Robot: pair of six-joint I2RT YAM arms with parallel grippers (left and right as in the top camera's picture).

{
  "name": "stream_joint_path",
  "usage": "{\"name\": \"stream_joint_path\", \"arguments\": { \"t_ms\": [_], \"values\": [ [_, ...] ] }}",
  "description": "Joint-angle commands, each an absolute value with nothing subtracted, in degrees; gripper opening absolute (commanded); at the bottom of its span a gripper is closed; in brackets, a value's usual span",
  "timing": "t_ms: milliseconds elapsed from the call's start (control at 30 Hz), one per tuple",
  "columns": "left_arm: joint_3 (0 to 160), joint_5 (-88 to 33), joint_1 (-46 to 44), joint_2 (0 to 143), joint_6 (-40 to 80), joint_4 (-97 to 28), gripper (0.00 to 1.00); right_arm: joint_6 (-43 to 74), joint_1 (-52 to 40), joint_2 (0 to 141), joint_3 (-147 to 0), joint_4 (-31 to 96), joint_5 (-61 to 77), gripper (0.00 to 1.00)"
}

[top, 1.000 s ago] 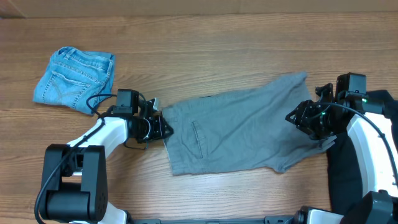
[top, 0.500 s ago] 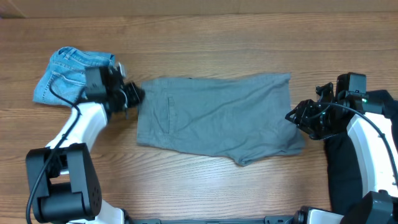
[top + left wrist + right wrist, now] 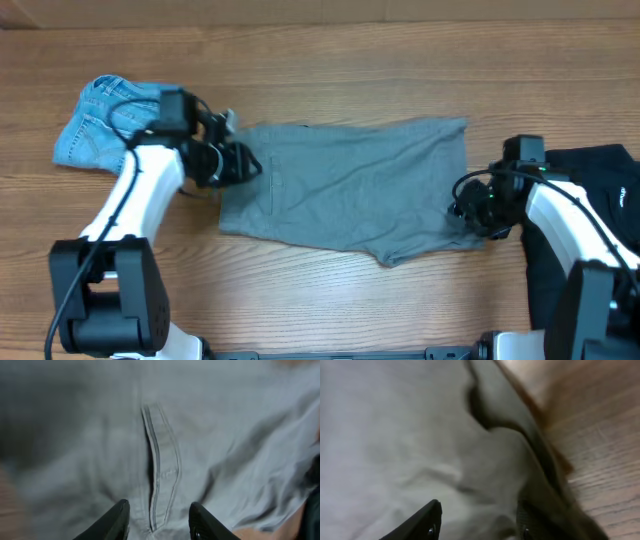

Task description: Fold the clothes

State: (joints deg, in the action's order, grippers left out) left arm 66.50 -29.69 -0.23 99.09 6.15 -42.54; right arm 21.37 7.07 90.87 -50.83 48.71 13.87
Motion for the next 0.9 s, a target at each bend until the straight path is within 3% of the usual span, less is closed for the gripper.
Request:
{"name": "stream_joint_path", "arguments": {
  "t_ms": [0,33,167,233,300,333,400,467,567,667,867],
  "values": [
    [57.52,-25.32,-3.7,99.33,3.62,-37.28,0.44,22.85,7.16,91.39,-50.68,48.16,7.01,0.39],
    [53.3,-21.71,-4.21,99.33,5.8,-33.56,0.43,25.67,7.38,91.42,-50.68,48.01,2.11,0.13],
    [46.57,-16.29,-3.49,99.33,9.37,-27.83,0.41,33.58,9.76,91.42,-50.68,49.6,-6.87,0.04],
    [44.86,-14.83,-2.87,99.33,9.45,-26.87,0.41,33.87,12.49,91.42,-51.07,50.87,-4.03,0.04],
    [44.64,-14.61,-2.39,99.33,9.43,-26.87,0.41,26.63,14.04,91.42,-51.94,51.68,3.55,0.05],
    [44.66,-14.61,-2.22,99.33,9.45,-26.83,0.41,23.55,14.33,91.42,-52.16,52.1,6.87,0.13],
    [44.66,-14.66,-2.17,99.33,9.45,-26.7,0.41,20.49,14.44,91.42,-52.21,54.0,11.18,0.4],
    [44.69,-14.63,-2.17,99.33,9.45,-26.7,0.42,20.49,14.44,91.42,-52.21,55.9,11.27,0.48],
    [44.69,-14.66,-2.17,99.33,9.45,-26.7,0.44,19.03,14.33,91.42,-52.18,57.67,12.6,0.5],
    [44.69,-14.66,-2.17,99.33,9.47,-26.52,0.45,19.05,14.33,91.42,-52.14,58.0,14.17,0.34],
    [44.69,-14.85,-2.17,99.33,9.72,-26.48,0.45,19.55,14.46,91.42,-52.14,61.78,12.97,0.34]
  ]
}}
